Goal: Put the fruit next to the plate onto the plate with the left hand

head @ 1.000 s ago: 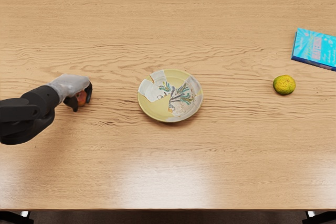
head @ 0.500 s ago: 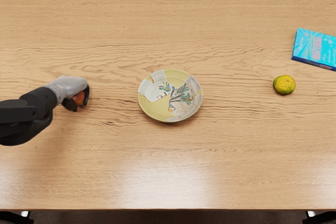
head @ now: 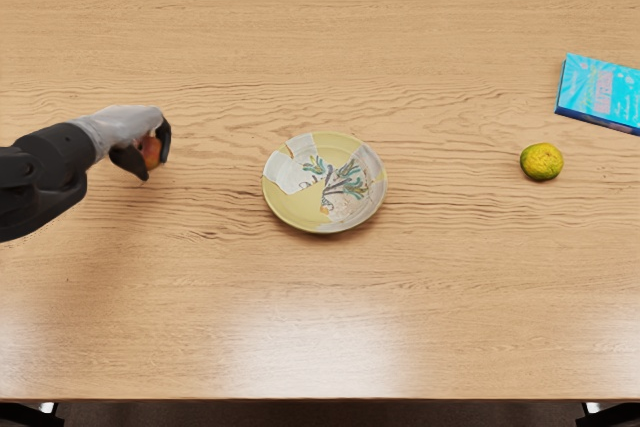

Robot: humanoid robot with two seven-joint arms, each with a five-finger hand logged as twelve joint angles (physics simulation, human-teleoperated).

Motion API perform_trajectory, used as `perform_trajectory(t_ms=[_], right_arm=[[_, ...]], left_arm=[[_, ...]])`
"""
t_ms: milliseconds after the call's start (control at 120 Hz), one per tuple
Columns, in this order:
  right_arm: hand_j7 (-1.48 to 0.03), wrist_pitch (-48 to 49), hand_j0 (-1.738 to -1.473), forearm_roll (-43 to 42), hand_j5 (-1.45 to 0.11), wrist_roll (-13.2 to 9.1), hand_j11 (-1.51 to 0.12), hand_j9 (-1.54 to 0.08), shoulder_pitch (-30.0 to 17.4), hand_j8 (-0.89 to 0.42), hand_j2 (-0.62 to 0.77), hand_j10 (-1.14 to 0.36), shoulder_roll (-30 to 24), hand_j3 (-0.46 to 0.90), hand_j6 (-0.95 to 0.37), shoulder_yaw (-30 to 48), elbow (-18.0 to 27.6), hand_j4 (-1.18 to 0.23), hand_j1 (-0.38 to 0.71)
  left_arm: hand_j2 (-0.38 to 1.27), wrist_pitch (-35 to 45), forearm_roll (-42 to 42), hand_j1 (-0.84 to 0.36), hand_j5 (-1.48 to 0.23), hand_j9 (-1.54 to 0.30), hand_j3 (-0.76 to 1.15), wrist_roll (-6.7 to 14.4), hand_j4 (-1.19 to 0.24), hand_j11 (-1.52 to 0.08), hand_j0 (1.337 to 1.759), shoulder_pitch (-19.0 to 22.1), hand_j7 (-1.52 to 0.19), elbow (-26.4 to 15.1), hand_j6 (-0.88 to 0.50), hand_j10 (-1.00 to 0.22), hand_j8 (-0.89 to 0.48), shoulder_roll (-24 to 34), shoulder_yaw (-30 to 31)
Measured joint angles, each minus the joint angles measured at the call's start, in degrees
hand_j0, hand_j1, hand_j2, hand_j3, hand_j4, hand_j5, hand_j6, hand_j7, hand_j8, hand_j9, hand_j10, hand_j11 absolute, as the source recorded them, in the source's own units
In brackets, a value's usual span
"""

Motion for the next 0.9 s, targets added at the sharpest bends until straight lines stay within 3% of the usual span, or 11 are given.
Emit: perform_trajectory(t_ms=[192,408,642,700,900], right_arm=[[-0.04,0.0,-1.658,0.0,-0.04,0.0,-0.04,-0.04,0.0,-0.03,-0.01,-0.03,0.0,0.0,-0.03,0.0,0.0,-0.03,-0.31],[-0.04,0.0,-1.658,0.0,-0.04,0.0,-0.04,-0.04,0.0,-0.03,-0.01,-0.03,0.0,0.0,-0.03,0.0,0.0,-0.03,-0.31],[-0.04,0.0,-1.658,0.0,-0.04,0.0,-0.04,-0.04,0.0,-0.03,-0.01,-0.03,0.0,0.0,-0.03,0.0,0.0,-0.03,-0.31],[-0.04,0.0,-1.658,0.0,-0.04,0.0,-0.04,-0.04,0.0,-0.03,-0.01,-0.03,0.0,0.0,-0.03,0.0,0.0,-0.03,-0.31],[-0.04,0.0,-1.658,0.0,-0.04,0.0,-0.04,-0.04,0.0,-0.03,-0.01,-0.03,0.0,0.0,-0.03,0.0,0.0,-0.03,-0.31]], left_arm=[[0.35,-7.1,-8.0,-0.4,-1.24,-1.2,0.03,-0.7,-0.81,-1.21,1.641,-7.4,-1.19,-2.7,-0.28,-0.81,-0.3,-0.9,-2.2],[0.36,-14.5,-16.7,-0.39,-1.26,-1.2,0.01,-2.3,-0.81,-1.21,1.641,-14.5,-1.2,-3.6,-0.27,-0.76,-0.3,-7.7,-2.5],[0.34,-15.8,-19.4,-0.38,-1.29,-1.2,0.0,-2.4,-0.79,-1.21,1.641,-16.8,-1.24,-2.4,-0.26,-0.78,-0.3,-16.9,-2.2],[0.33,-15.7,-19.4,-0.37,-1.29,-1.2,0.0,-2.4,-0.78,-1.21,1.641,-16.9,-1.25,-1.3,-0.25,-0.75,-0.31,-19.8,-2.0],[0.31,-14.7,-18.9,-0.35,-1.27,-1.21,0.0,-2.2,-0.79,-1.22,1.64,-16.3,-1.24,4.3,-0.28,-0.8,-0.33,-25.8,-1.1]])
